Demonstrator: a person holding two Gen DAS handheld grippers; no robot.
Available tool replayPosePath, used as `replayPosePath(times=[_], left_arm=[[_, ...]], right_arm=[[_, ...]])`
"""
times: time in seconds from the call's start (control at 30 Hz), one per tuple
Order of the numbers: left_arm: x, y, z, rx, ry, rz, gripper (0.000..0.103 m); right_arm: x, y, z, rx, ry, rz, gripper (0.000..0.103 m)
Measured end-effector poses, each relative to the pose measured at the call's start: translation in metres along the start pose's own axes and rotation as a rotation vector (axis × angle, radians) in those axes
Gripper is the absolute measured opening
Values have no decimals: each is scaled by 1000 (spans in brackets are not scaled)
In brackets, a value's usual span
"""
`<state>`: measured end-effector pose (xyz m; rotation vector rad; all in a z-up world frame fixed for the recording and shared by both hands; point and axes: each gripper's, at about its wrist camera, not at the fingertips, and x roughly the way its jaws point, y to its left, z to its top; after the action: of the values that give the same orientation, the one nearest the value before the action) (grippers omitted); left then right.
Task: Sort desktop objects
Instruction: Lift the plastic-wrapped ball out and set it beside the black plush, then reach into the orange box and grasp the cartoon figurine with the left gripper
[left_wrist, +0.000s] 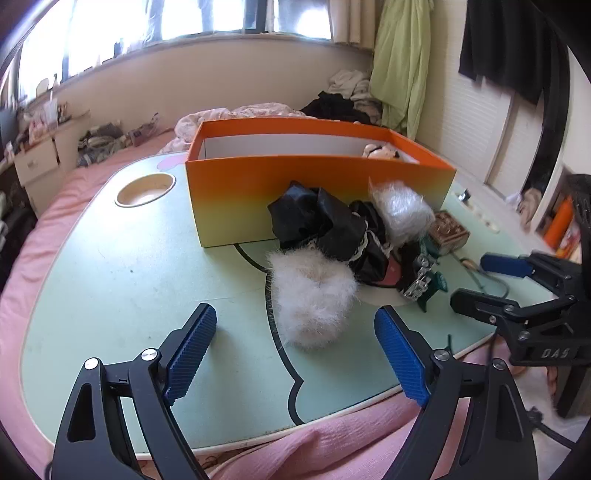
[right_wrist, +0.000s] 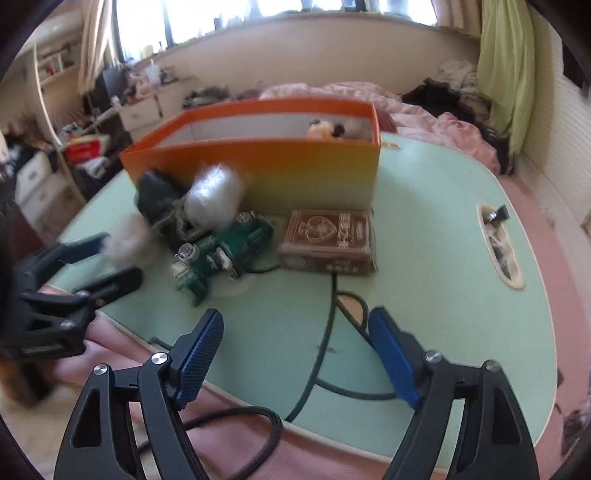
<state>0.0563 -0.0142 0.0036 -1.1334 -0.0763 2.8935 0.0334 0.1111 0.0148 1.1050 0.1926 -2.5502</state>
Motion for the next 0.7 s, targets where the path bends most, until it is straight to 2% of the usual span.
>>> replayPosePath(times=[0.13,0.37,0.47,0.57,0.63,0.7], left_arm=[[2,-3,-1,19,6,22,87],[2,5,-1,-29,-6,6,87],[-2,8,6,-25,-9,38,87],[-21,13,27,-53,-107,33,87],[-31,13,53,-70,-160,-22,86],[-30,9,86,-67,-154,-80,74]], right_arm=[[11,3,-3,-32,13,18,103],[11,2,-7,-30,2,18,103],[10,2,-8,-31,-1,19,103],[10,2,-8,-31,-2,21,103],[10,3,-8,-32,-2,20,103],[10,3,-7,-32,-2,21,103]])
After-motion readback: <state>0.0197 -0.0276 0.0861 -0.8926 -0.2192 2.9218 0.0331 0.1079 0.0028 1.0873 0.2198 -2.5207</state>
